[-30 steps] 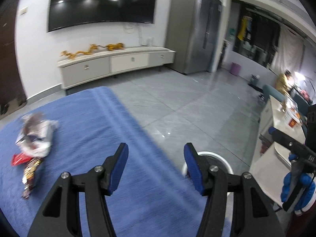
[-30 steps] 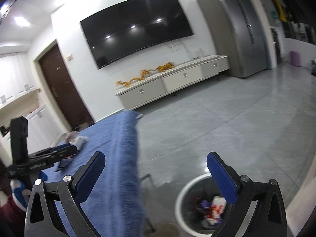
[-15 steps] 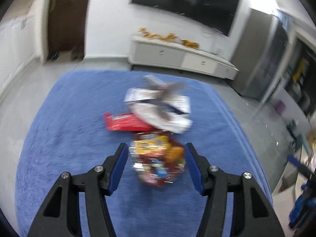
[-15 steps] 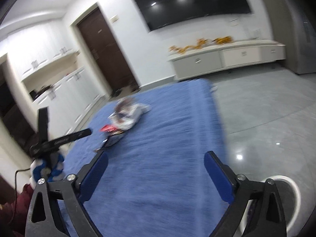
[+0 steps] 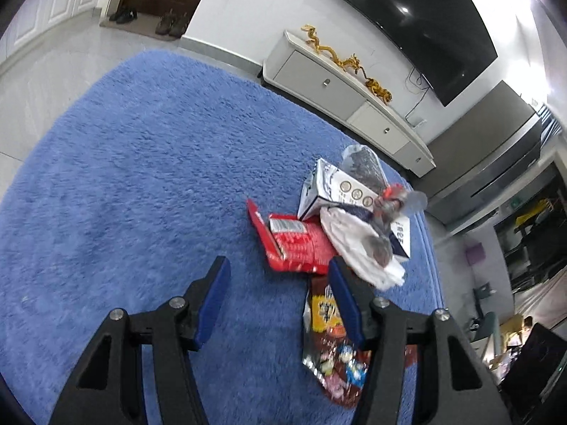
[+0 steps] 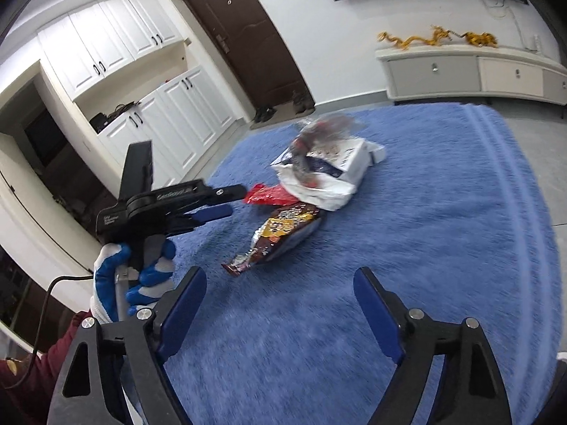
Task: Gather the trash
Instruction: 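Grasp the red snack bag with the left tool while the right tool grasps the brown snack bag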
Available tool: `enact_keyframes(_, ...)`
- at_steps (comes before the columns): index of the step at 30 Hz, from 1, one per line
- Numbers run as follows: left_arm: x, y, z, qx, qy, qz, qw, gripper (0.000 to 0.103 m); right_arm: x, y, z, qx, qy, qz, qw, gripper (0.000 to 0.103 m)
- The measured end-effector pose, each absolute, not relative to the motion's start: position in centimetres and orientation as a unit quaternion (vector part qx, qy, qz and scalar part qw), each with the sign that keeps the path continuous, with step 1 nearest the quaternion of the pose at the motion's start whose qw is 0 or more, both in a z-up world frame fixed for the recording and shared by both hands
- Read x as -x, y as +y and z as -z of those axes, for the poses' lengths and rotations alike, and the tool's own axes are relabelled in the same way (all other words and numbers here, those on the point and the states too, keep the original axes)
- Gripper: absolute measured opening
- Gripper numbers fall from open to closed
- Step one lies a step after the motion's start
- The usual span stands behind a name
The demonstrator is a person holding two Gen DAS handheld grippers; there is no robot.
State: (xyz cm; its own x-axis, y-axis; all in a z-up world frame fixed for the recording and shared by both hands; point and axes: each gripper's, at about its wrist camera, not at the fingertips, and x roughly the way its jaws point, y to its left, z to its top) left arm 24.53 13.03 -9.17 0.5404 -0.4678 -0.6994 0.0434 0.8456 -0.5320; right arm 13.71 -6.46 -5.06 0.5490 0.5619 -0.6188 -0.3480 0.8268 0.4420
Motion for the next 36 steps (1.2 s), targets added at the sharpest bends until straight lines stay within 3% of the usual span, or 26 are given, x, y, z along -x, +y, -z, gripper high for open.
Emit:
enact_keyframes(4, -26.1, 12.5, 10.1, 0.252, 0.465, 0.156, 0.834, 0.054, -15.1, -5.5, 5.9, -0.142, 0.413, -0.268, 0.859, 0.075)
enact_keyframes(9, -27.3, 11.8, 10.6, 0.256, 0.469, 0.163, 0.829, 0.044, -17.0, -4.9, 6.9, -0.169, 0.428, -0.27, 0.846, 0.061)
enact_keyframes(19, -28.6, 11.4, 11.2, 0.266, 0.469, 0.16, 0.827, 0.023, -19.2, -3.7, 7.8, -0.182, 0.443, -0.273, 0.834, 0.043)
enact_keyframes(23, -28.3, 11.4, 11.1, 0.27, 0.464, 0.158, 0.829, 0.011, -19.8, -2.9, 8.3, -0.173, 0.456, -0.268, 0.831, 0.031)
enact_keyframes(27, -27.0, 11.5, 10.3, 0.258, 0.45, 0.165, 0.839, 0.007, -19.6, -3.0, 8.7, -0.166, 0.463, -0.257, 0.832, 0.013)
enact_keyframes(36, -22.1, 9.9, 6.9, 0.223, 0.418, 0.215, 0.854, 0.003, -15.7, -7.4, 7.1, -0.181, 0.431, -0.223, 0.855, 0.005)
